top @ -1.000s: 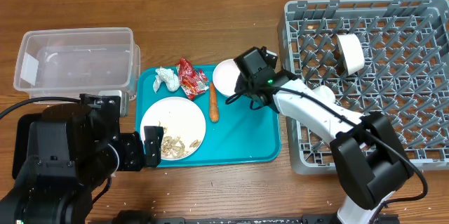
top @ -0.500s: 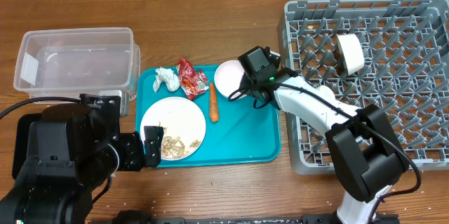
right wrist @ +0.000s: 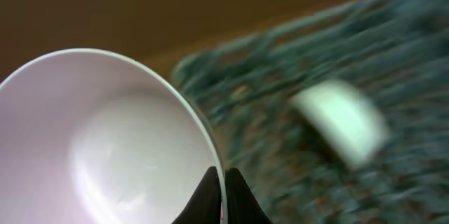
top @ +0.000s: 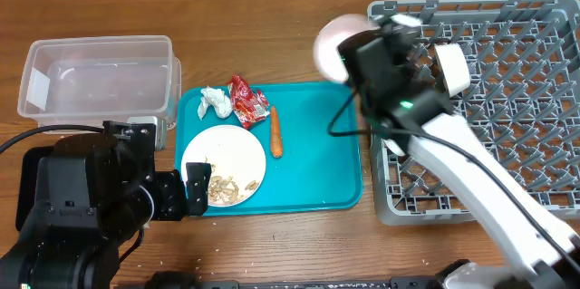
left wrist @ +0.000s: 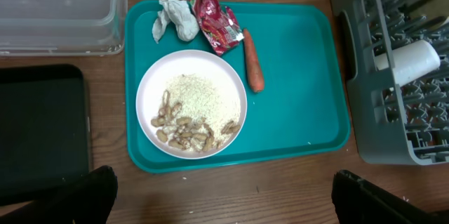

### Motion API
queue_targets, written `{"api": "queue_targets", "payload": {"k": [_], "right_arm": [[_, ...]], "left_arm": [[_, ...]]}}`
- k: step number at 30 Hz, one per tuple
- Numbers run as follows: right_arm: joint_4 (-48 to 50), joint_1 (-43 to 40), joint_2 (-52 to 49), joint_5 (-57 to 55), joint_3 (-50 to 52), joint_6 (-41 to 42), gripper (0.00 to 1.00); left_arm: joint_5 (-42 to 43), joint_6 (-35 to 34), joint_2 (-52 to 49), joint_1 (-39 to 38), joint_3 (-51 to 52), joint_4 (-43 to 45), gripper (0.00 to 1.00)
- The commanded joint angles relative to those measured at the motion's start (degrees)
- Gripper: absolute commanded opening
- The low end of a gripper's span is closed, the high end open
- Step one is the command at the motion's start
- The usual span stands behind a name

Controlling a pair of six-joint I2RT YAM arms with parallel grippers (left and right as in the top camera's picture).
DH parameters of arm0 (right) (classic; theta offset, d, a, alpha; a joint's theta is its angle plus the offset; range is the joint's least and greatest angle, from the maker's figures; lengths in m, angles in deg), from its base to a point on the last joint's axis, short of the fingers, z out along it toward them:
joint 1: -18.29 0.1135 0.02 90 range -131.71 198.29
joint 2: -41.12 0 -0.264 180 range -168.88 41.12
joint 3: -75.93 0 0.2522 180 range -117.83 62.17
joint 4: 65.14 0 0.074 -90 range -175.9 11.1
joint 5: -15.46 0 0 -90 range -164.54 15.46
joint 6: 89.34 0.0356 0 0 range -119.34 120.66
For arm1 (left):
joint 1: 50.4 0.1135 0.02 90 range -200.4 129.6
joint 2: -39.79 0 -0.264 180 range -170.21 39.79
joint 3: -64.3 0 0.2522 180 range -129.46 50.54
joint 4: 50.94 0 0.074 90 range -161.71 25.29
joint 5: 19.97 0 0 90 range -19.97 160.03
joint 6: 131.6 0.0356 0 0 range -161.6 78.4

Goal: Sort waste into correct bins and load items into the dishwasher
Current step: 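Carry the pink bowl to the rack's back right and release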

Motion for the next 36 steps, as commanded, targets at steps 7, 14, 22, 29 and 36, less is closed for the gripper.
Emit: {"api": "queue_targets", "payload": {"k": [7,14,22,29,36], "right_arm": [[-2.8,-17.8,-2.1,-30.6,-0.1,-1.0,0.04],[5.4,-30.5,-7.1,-28.4,-0.1,-14.4,0.04],[15.1,-34.1,-14.7,-28.5,-0.1,-31.3,0.04],[24.9,-34.1,-22.6,-31.9,-0.1,-44.8,0.04],[30.1,-33.6,-27.4,-37.9,-0.1,-51.9,0.04]], "left_arm": [[-0.5,1.1,0.1,0.3,-0.6,0.0,1.0],[-0.5,1.1,0.1,0.3,-0.6,0.1,1.0],[-0.5,1.1,0.1,0.3,-0.6,0.1,1.0],[-0.5,1.1,0.1,0.3,-0.6,0.1,1.0],[-0.5,1.1,0.1,0.3,-0.6,0.0,1.0]]}}
